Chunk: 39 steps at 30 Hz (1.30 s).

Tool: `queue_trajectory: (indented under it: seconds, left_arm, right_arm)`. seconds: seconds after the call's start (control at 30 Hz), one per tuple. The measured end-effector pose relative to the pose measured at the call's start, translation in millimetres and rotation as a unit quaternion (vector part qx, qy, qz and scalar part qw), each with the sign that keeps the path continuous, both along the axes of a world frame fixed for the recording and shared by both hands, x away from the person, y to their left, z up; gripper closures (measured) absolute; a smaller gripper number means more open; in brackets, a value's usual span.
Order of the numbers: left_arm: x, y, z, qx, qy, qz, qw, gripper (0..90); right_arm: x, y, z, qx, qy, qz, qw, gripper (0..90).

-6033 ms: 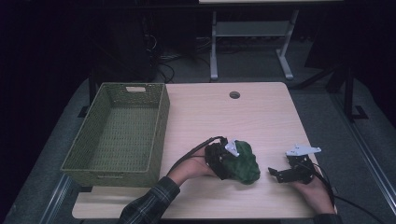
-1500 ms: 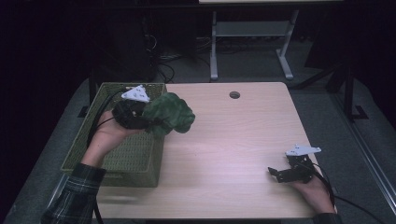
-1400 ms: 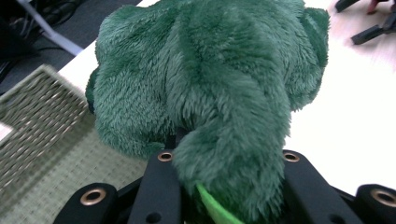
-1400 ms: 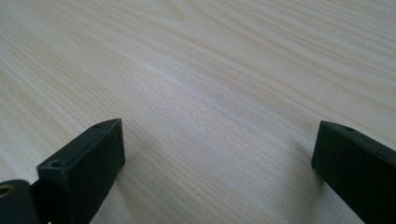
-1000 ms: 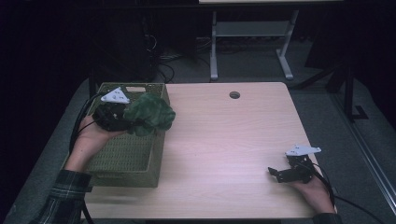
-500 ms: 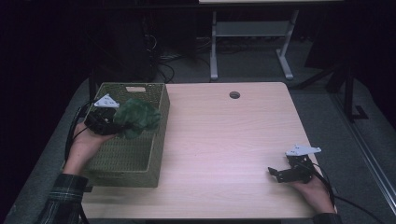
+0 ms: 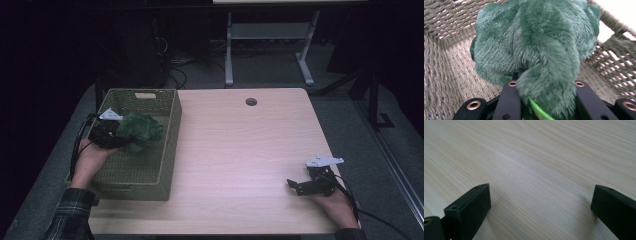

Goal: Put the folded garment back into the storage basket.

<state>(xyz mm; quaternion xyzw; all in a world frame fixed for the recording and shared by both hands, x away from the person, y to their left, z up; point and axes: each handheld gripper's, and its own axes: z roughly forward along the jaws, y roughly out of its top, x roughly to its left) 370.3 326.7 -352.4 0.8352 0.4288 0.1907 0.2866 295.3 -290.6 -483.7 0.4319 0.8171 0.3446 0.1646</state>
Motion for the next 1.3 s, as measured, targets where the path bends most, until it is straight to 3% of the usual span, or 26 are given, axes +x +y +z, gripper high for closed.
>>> queue_trajectory:
  seconds: [0.63,0.93,1.13,1.3]
  left_arm:
    - [6.5,11.9,-35.5,0.014,0.033,0.022,0.9991,70.7]
    - [8.9,12.3,-44.3,0.018,0.05,0.027,0.9982,67.4]
    - [9.7,11.5,-47.4,0.023,0.056,0.03,0.9977,59.8]
    - [11.0,12.7,-49.1,0.019,0.062,0.034,0.9973,46.2]
  right_arm:
    - [0.1,0.0,0.0,0.0,-0.001,0.0,1.0,2.4]
    - [0.0,0.0,-0.1,0.0,0.0,0.0,1.0,2.4]
    - [0.0,0.0,-0.1,0.0,0.0,0.0,1.0,2.4]
    - [0.0,0.0,-0.1,0.0,0.0,0.0,1.0,2.4]
